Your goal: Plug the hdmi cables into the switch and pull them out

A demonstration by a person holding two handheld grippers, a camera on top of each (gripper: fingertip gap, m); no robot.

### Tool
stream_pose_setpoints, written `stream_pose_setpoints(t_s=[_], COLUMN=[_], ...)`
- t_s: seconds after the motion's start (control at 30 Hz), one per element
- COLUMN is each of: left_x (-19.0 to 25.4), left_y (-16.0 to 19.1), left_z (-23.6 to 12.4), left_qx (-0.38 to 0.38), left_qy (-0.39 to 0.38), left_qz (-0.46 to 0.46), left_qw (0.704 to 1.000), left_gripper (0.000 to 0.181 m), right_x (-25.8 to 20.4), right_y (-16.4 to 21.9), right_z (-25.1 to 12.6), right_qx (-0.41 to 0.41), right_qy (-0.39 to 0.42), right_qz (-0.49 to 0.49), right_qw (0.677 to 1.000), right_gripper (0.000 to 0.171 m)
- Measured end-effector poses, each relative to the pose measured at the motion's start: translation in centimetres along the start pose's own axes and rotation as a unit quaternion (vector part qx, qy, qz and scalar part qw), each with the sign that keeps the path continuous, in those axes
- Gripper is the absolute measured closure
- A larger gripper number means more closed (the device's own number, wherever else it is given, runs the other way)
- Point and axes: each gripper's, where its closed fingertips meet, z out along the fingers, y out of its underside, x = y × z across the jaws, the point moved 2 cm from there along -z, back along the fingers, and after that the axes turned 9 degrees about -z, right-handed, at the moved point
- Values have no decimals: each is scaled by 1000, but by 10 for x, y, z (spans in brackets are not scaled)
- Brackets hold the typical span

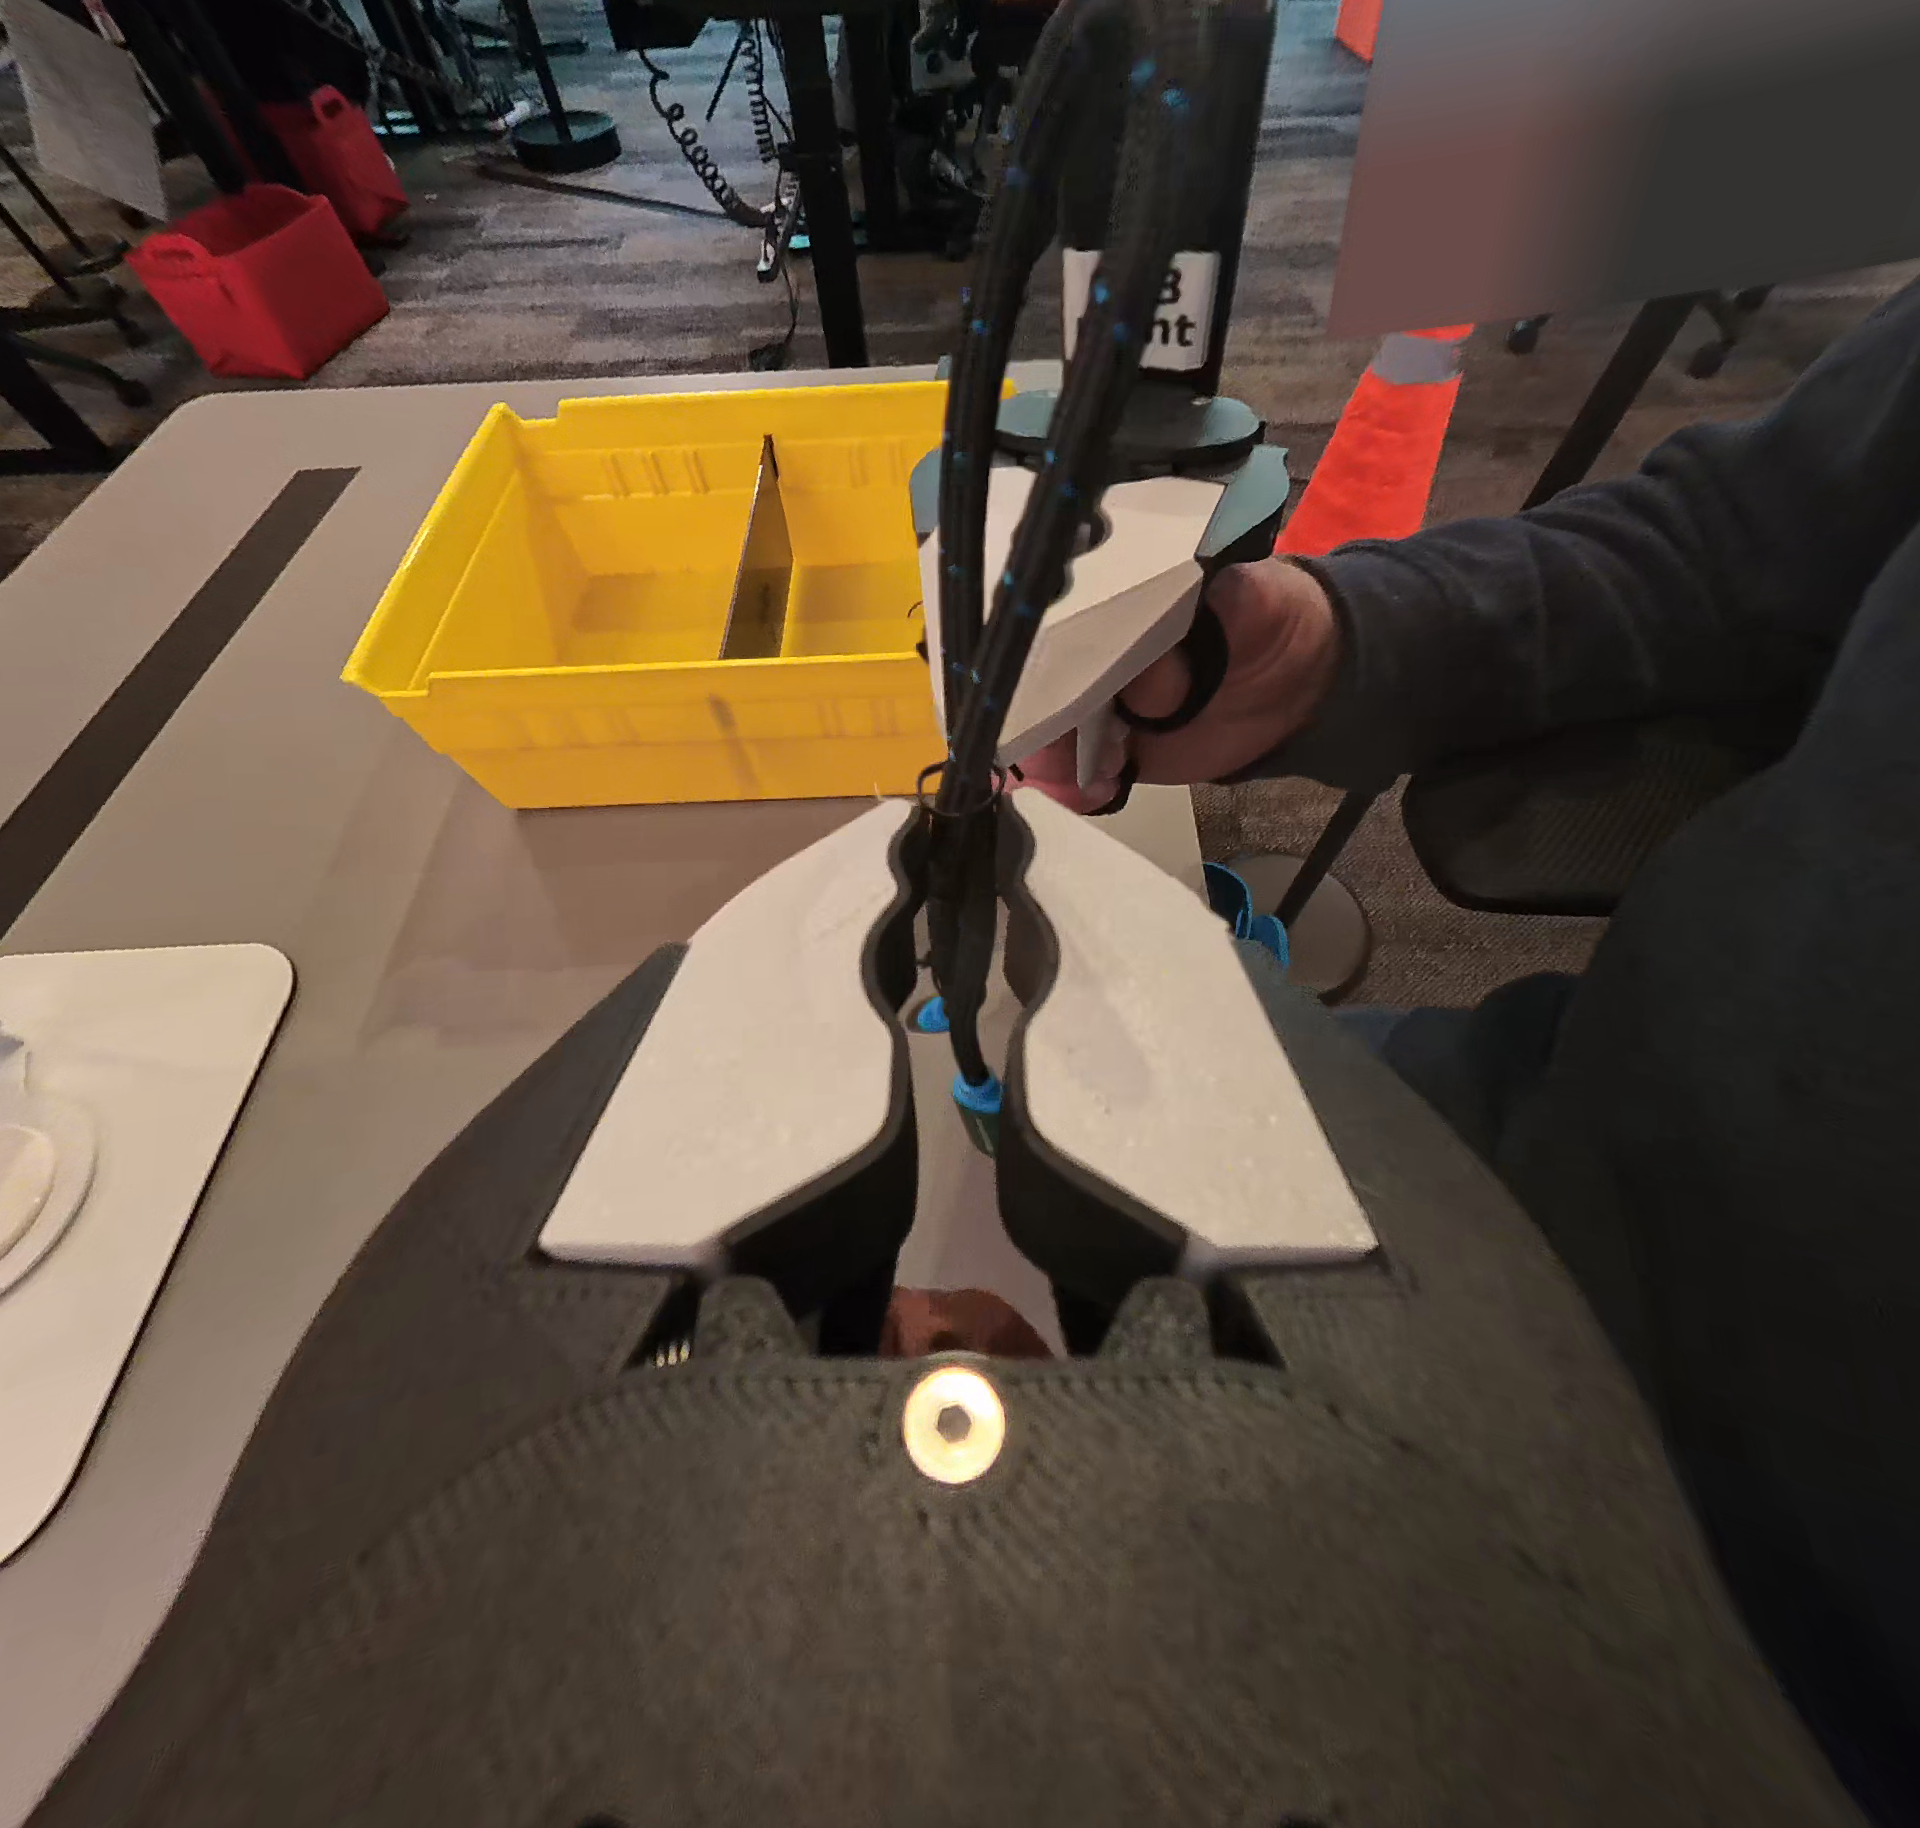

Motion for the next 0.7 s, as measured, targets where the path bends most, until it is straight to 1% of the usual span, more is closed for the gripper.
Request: stream_pose_setpoints(t_s=[0.1,0.23,0.27,0.33,0.4,0.5,0.7], left_x=[2,5,7,9,13,15,20], left_y=[1,-1,-2,-3,-6,-9,-10], left_z=[-2,-3,-4,-6,-8,-9,-9], left_qx=[16,31,38,50,64,67,53], left_qy=[10,2,5,11,25,27,31], left_qz=[8,39,42,51,53,65,101], left_qw=[1000,999,998,997,996,995,993], left_gripper=[170,171,171,171,172,171,172], right_x=[-3,-4,-5,-5,-8,-13,-17], right_y=[0,0,-1,-2,-3,-6,-15], right_z=[0,-1,-1,-1,-1,0,1], right_qx=[-18,-17,-17,-18,-23,-20,2], right_qy=[0,-11,-9,-8,-14,-28,-57], right_qz=[-31,-22,-22,-23,-29,-26,10], right_qw=[999,1000,1000,1000,999,999,998], right_gripper=[171,171,169,158,159,160,162])
